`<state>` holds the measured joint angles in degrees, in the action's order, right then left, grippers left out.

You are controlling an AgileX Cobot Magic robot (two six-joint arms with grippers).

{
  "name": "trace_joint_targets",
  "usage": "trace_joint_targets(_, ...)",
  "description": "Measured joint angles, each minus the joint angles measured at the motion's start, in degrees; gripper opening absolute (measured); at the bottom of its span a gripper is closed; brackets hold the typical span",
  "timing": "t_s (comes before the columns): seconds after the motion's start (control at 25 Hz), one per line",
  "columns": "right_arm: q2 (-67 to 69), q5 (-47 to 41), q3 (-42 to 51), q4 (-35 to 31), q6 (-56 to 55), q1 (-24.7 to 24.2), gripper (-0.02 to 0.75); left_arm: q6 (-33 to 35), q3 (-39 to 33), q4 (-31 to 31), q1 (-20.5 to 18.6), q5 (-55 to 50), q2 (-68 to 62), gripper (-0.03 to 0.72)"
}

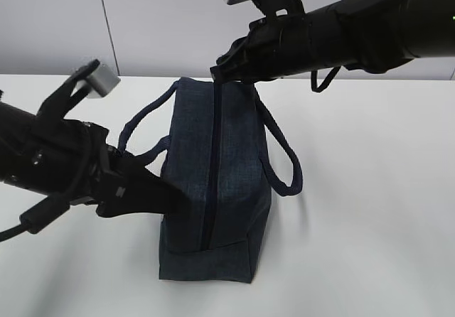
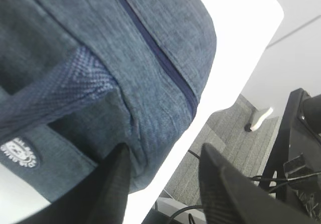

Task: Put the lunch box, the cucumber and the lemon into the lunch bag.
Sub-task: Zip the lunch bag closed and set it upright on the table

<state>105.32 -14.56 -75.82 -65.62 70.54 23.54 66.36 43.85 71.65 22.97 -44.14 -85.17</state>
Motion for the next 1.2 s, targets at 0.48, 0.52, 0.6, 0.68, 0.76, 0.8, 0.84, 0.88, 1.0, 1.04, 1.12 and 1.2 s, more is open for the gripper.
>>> trace_joint_targets(0.48,0.00,-0.16,0.00,0.00,0.00,0.00,0.000,-28.79,11.01,-21.45,0.00,-1.48,5.22,0.310)
trace_joint_targets(0.52,0.00,-0.16,0.00,0.00,0.13,0.00,0.000,-30.95,13.31,-23.39,0.00,-1.63,5.22,0.310)
trace_joint_targets(0.6,0.00,-0.16,0.00,0.00,0.13,0.00,0.000,-34.63,17.72,-26.71,0.00,-2.24,4.10,0.310)
trace_joint_targets(0.68,0.00,-0.16,0.00,0.00,0.13,0.00,0.000,-37.06,21.74,-28.39,0.00,-3.36,1.87,0.310)
trace_joint_targets(0.76,0.00,-0.16,0.00,0.00,0.13,0.00,0.000,-38.25,25.29,-28.88,0.00,-4.88,-1.45,0.310)
trace_joint_targets(0.8,0.00,-0.16,0.00,0.00,0.13,0.00,0.000,-38.67,26.74,-29.16,0.00,-5.47,-2.92,0.310)
trace_joint_targets(0.84,0.00,-0.16,0.00,0.00,0.13,0.00,0.000,-39.12,27.80,-29.29,0.00,-5.80,-4.69,0.310)
trace_joint_targets(0.88,0.00,-0.26,0.00,0.00,0.13,0.00,0.000,-39.51,28.90,-29.38,0.00,-5.92,-6.43,0.310)
trace_joint_targets(1.0,0.00,-0.25,0.00,0.00,0.13,0.00,0.000,-40.45,31.16,-29.53,0.00,-5.92,-10.81,0.310)
trace_joint_targets(1.04,0.00,-0.25,0.00,0.00,0.13,0.00,0.000,-40.85,31.84,-29.53,0.00,-5.92,-12.15,0.310)
trace_joint_targets(1.12,0.00,-0.25,0.00,0.00,0.24,0.00,0.000,-41.34,32.89,-29.53,0.00,-5.68,-14.36,0.310)
trace_joint_targets(1.2,0.00,-0.25,0.00,0.00,0.24,0.00,0.000,-41.95,33.90,-29.53,0.00,-5.57,-16.31,0.310)
